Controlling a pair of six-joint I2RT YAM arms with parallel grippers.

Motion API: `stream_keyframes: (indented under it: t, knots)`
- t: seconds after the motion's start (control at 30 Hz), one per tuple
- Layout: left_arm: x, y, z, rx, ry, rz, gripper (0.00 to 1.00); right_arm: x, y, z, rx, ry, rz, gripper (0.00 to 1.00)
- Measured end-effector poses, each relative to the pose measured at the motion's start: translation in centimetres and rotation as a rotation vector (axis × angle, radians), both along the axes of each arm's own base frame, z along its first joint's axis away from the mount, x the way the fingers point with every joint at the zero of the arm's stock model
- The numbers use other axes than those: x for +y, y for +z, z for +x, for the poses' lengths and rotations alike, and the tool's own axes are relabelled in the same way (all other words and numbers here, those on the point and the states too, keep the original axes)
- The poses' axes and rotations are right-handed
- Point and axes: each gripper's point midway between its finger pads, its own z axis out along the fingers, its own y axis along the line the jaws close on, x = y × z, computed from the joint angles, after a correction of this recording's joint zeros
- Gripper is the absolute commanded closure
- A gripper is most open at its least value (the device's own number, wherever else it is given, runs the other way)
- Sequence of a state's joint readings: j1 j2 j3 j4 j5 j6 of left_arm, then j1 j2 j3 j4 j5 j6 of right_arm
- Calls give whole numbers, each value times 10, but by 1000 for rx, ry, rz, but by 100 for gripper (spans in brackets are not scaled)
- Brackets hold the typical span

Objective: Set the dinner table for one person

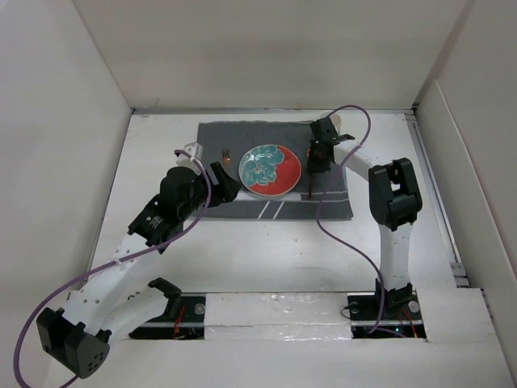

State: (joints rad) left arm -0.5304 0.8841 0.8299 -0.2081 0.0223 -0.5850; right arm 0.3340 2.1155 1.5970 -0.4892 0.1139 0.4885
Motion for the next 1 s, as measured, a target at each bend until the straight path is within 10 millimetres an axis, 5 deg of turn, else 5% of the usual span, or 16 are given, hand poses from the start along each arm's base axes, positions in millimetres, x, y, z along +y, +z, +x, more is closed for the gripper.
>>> stream_keyframes:
  t: [0.27,0.4,0.5,0.63,0.7,0.83,0.87,0.9,1.0]
  knots:
    - [0,-3,-1,9,3,-6,33,-6,-2,-11,23,-3,-19,68]
    - [2,-1,1,9,13,6,31,-9,31,-24,-11,-4,-14,54]
    - [3,11,6,-5,26,18,30,-6,91,-32,-115,4,24,39]
    - [0,39,18,-45,40,13,29,6,199,-56,-332,44,123,28]
    - [0,57,23,-74,46,7,29,13,254,-80,-451,79,187,0]
    - [6,104,28,-152,80,-5,28,15,343,-138,-652,147,303,0]
    - [8,105,29,-157,93,4,27,9,361,-151,-697,147,322,0]
    - [14,135,28,-215,116,-20,26,0,377,-163,-742,135,336,0]
    - [38,181,24,-313,210,-24,20,-38,420,-193,-885,36,358,0]
